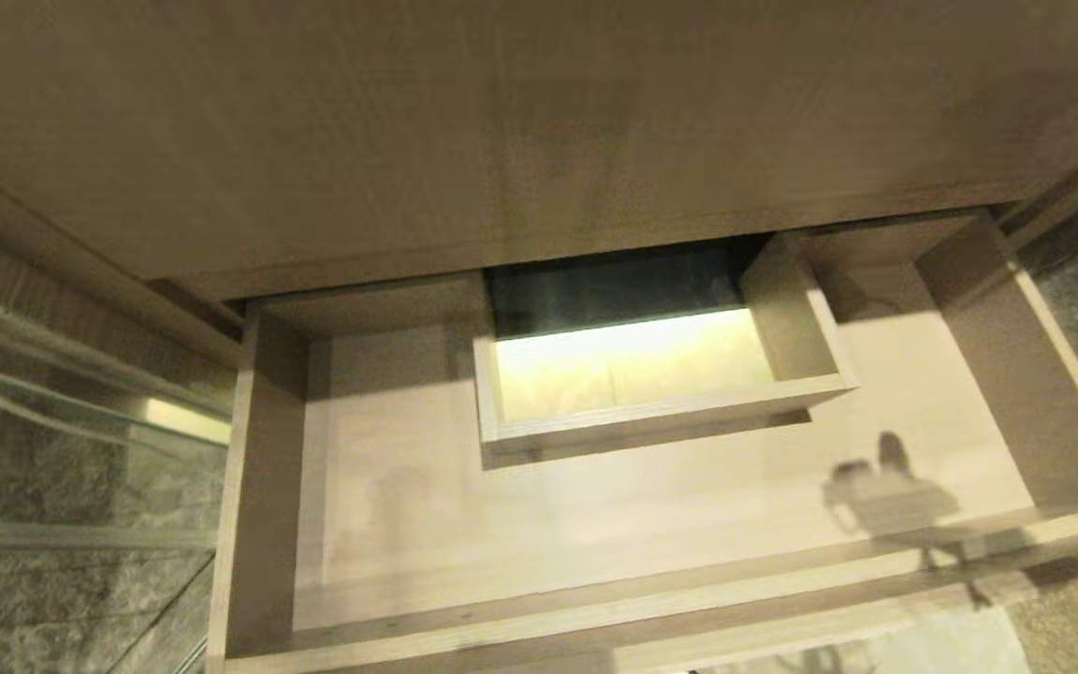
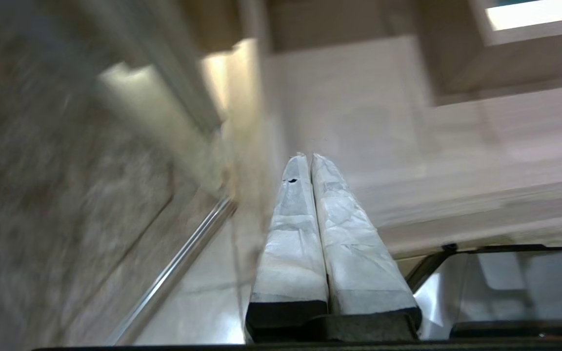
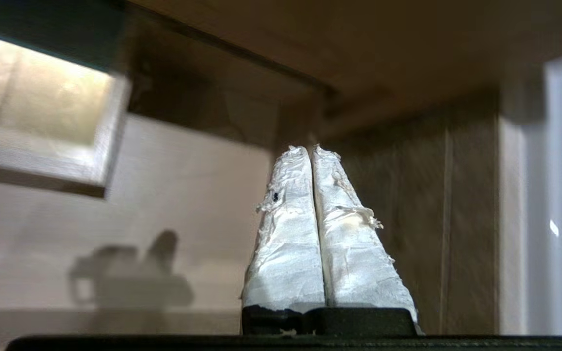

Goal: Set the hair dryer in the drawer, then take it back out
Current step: Close the drawer

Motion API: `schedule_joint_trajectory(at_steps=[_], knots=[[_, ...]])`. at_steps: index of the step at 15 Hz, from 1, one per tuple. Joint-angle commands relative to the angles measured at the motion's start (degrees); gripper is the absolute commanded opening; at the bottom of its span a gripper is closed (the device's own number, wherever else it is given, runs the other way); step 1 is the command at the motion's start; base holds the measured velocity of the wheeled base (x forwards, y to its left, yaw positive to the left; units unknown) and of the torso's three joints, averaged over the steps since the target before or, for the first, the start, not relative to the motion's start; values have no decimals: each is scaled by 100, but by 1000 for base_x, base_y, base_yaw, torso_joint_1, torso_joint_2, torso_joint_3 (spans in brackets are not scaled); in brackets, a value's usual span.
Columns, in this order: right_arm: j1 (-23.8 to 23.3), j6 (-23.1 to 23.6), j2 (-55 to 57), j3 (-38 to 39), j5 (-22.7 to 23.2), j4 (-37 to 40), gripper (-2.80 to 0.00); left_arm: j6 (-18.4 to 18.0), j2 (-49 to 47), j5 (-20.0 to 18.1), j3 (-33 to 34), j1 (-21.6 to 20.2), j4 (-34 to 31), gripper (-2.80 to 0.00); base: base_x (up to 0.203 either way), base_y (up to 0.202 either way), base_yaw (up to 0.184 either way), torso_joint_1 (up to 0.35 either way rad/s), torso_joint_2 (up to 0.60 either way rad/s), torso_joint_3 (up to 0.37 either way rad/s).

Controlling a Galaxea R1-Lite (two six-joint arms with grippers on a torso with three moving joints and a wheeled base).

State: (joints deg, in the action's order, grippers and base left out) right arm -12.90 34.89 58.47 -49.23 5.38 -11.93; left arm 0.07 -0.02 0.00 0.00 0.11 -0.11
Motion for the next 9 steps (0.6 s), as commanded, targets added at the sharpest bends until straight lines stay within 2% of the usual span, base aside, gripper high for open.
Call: schedule_joint_trajectory(at_steps=[1, 3, 6, 9], knots=[[-4, 29, 0, 16, -1, 41, -280, 1, 2, 0, 9, -2, 2, -280, 3, -8, 196, -100, 231, 111], [-10, 28, -9, 51, -18, 778, -280, 1, 2, 0, 9, -2, 2, -280, 1, -13, 215, -50, 91, 43], [-11, 27, -2, 9, -19, 1070, -280, 1, 2, 0, 0, -2, 2, -280, 1, -9, 171, -15, 31, 27], [-28, 18, 7, -8, -19, 1018, -280, 1, 2, 0, 0, -2, 2, -280, 0, -1, 24, -2, 2, 1]])
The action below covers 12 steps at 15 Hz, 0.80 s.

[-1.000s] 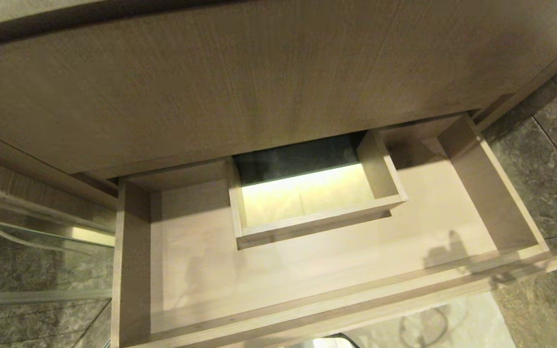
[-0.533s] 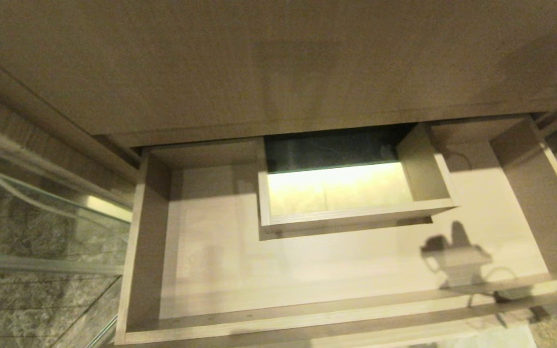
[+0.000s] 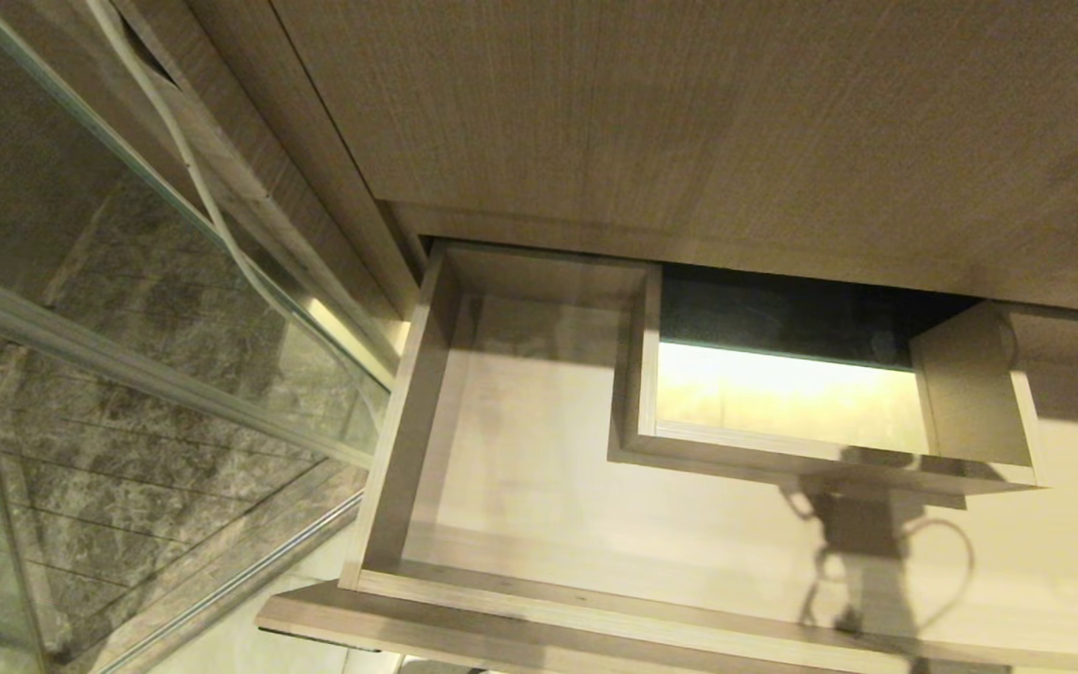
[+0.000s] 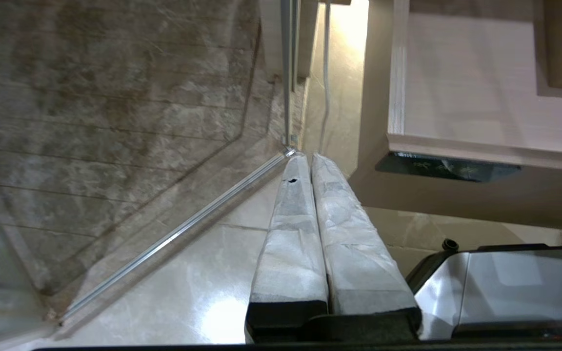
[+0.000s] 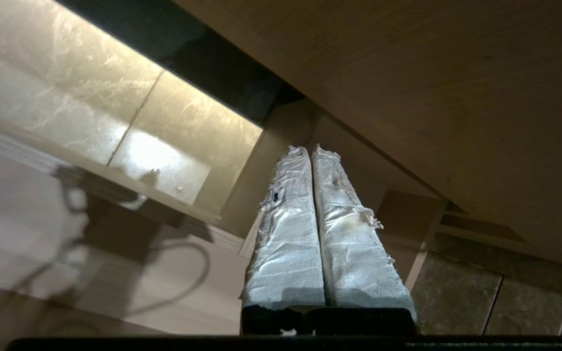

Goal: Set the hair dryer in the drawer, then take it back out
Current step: Close the drawer

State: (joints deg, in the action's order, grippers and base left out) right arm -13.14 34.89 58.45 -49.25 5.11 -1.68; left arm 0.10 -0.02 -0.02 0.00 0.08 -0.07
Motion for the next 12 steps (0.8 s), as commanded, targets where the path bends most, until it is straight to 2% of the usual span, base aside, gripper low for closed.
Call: schedule_joint_trajectory(at_steps=[1, 7, 12], knots=[[-4, 18, 8, -6, 8, -8, -280, -1, 2, 2, 0, 1, -1, -280, 0, 0, 0, 0, 0, 0], [-4, 9, -18, 100, 25, 62, -280, -1, 11, 2, 9, 1, -1, -280, 0, 0, 0, 0, 0, 0], [-4, 9, 26, 109, 16, 62, -280, -1, 2, 2, 9, 1, -1, -280, -1, 7, -156, 2, 3, 3]])
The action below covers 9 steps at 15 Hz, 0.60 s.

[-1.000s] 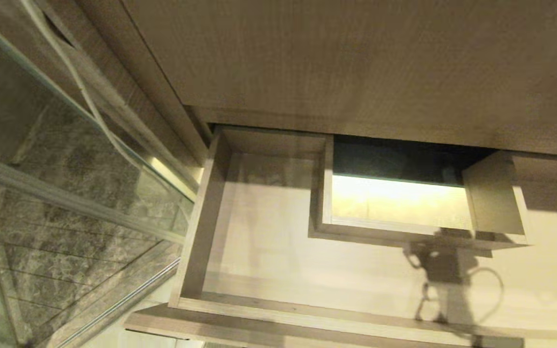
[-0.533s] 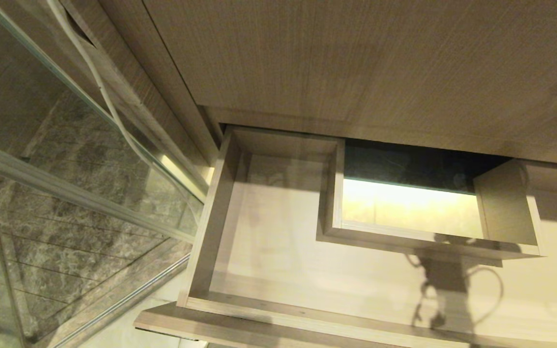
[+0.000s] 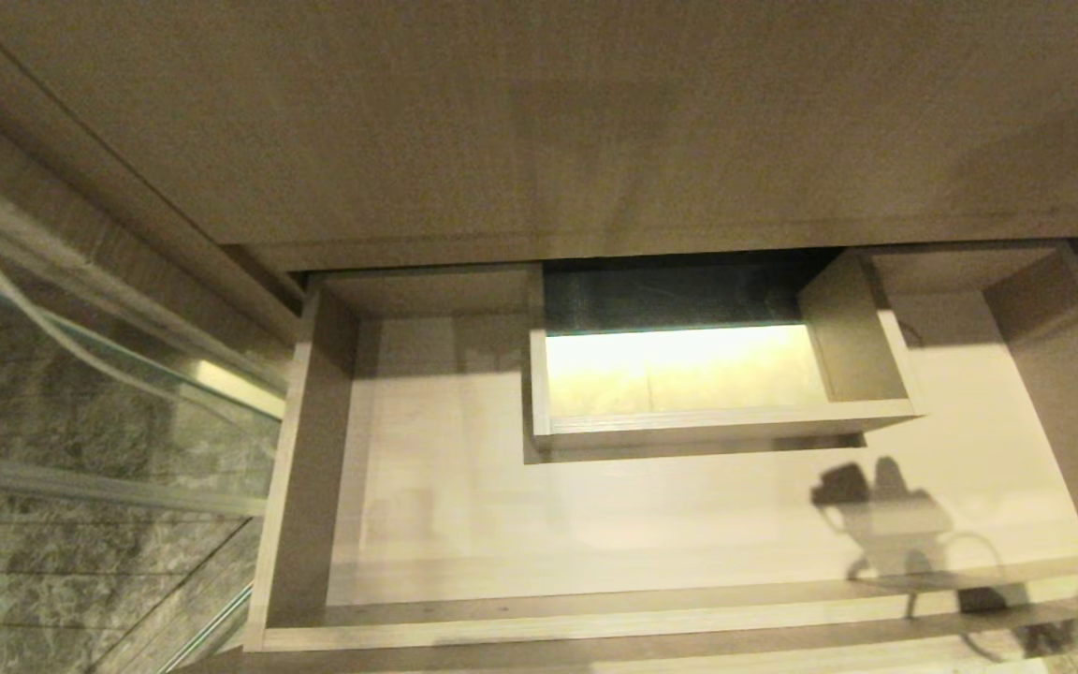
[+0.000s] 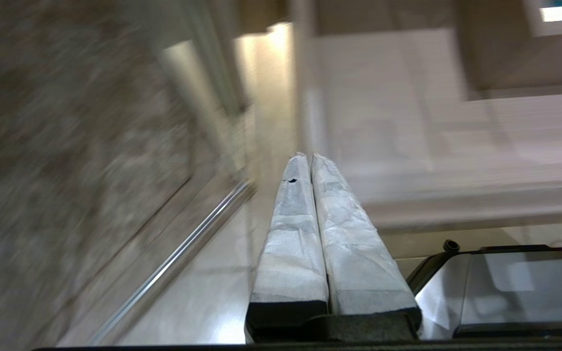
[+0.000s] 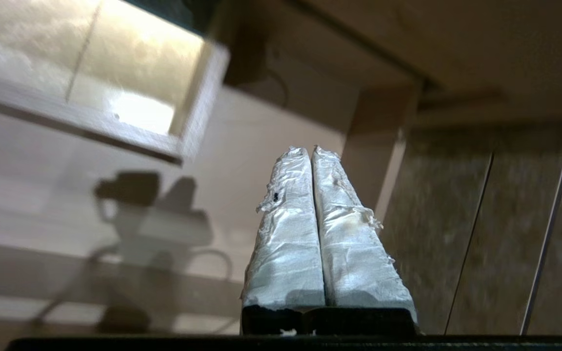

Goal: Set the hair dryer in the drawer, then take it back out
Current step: Close the drawer

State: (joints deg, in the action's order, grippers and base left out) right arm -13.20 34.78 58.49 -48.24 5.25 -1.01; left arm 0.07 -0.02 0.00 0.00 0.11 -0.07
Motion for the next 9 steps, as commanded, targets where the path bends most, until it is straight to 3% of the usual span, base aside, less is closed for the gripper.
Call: schedule_joint_trajectory(at_steps=[1, 4, 7, 9], knots=[[2, 37, 27, 57, 1, -3, -280, 1, 2, 0, 3, -2, -1, -280, 1, 8, -165, -4, -1, 2], [1, 38, 36, 202, -2, 111, -280, 1, 2, 0, 0, -2, -1, -280, -1, 10, -136, 5, 2, 4], [-43, 45, 108, 614, -31, 379, -280, 1, 2, 0, 8, -2, -1, -280, 0, 1, -22, -1, -2, 2], [-43, 42, 306, 1147, -493, 557, -280, 1, 2, 0, 3, -2, -1, -280, 0, 0, 0, 0, 0, 0]])
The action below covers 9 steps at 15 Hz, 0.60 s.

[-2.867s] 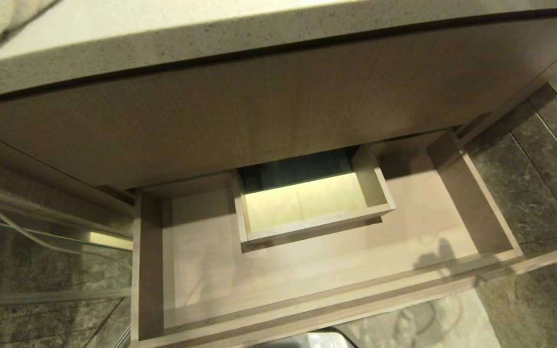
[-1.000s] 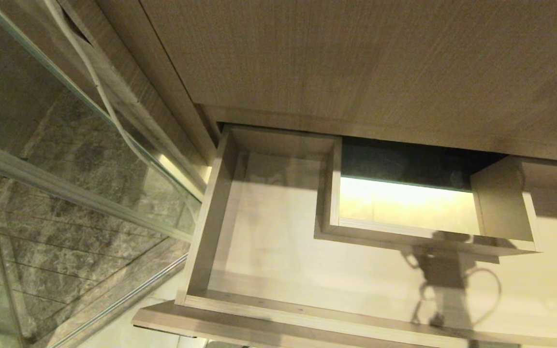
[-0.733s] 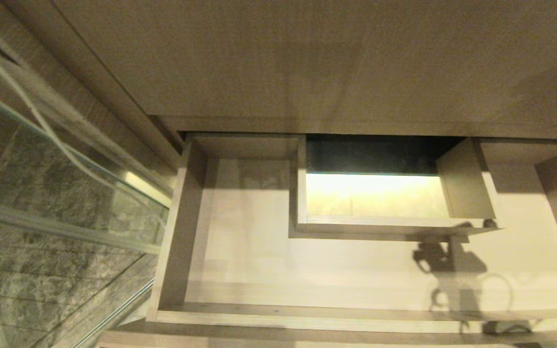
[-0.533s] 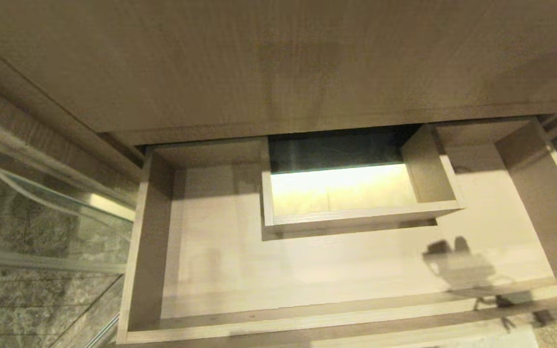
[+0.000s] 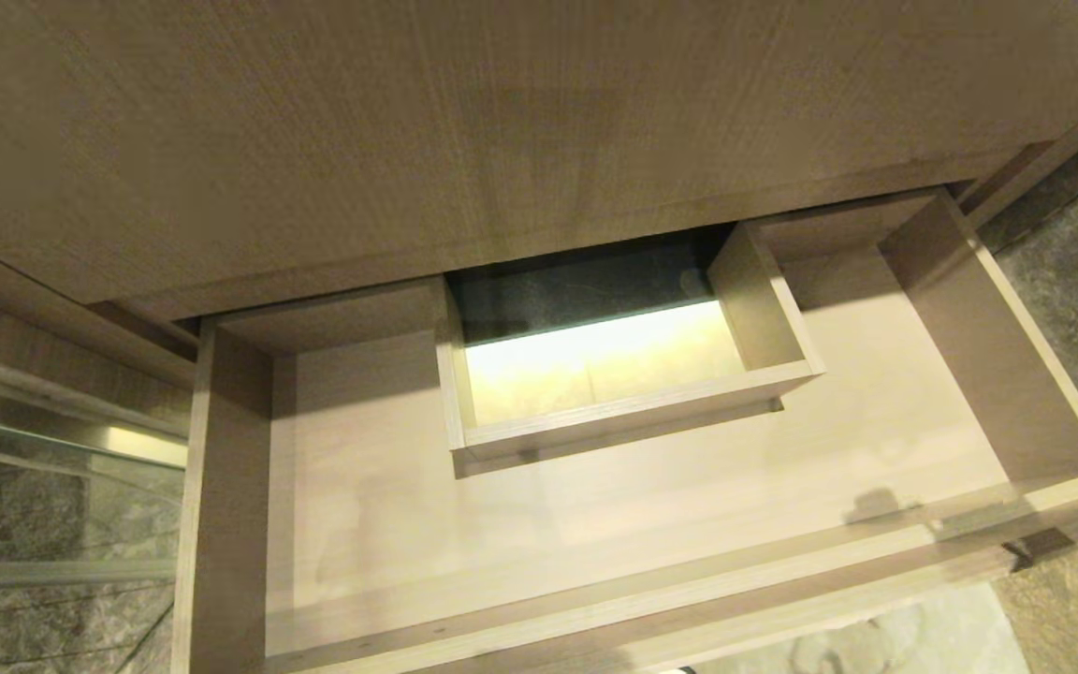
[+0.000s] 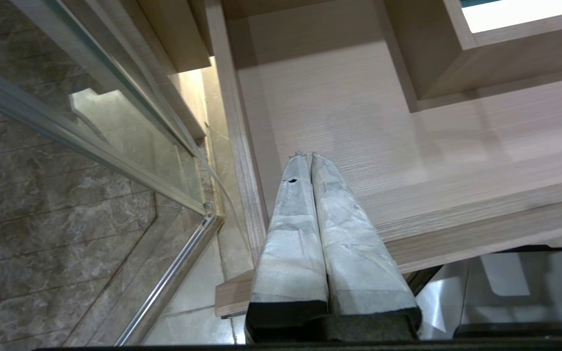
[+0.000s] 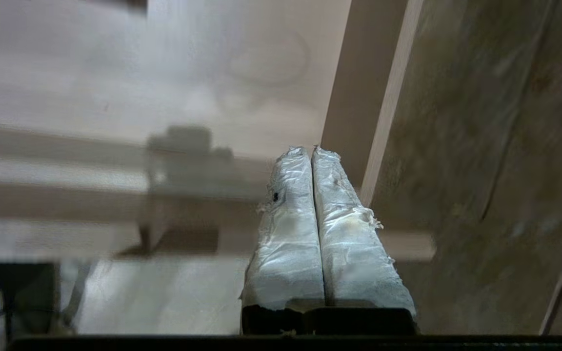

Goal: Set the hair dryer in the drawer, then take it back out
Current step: Close the drawer

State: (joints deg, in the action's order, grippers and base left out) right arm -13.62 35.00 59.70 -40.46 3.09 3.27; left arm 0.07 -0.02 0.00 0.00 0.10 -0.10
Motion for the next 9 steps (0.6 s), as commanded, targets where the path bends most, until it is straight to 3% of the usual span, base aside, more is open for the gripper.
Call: schedule_joint_trajectory(at_steps=[1, 3, 4, 6, 9], knots=[[-1, 28, 303, 545, -767, 364, -280, 1, 2, 0, 0, -1, 1, -280, 0, 0, 0, 0, 0, 0], [-8, 25, 510, 795, -1418, 958, -280, 1, 2, 0, 0, -1, 1, -280, 0, 0, 0, 0, 0, 0], [-9, 15, 562, 858, -1537, 1134, -280, 1, 2, 0, 1, -1, 1, -280, 0, 0, 0, 0, 0, 0], [-8, -24, 830, 967, -1631, 1552, -280, 1, 2, 0, 4, -1, 1, -280, 0, 0, 0, 0, 0, 0], [-1, -27, 1241, 920, -1630, 1526, -280, 1, 11, 0, 0, -1, 1, -280, 0, 0, 0, 0, 0, 0]])
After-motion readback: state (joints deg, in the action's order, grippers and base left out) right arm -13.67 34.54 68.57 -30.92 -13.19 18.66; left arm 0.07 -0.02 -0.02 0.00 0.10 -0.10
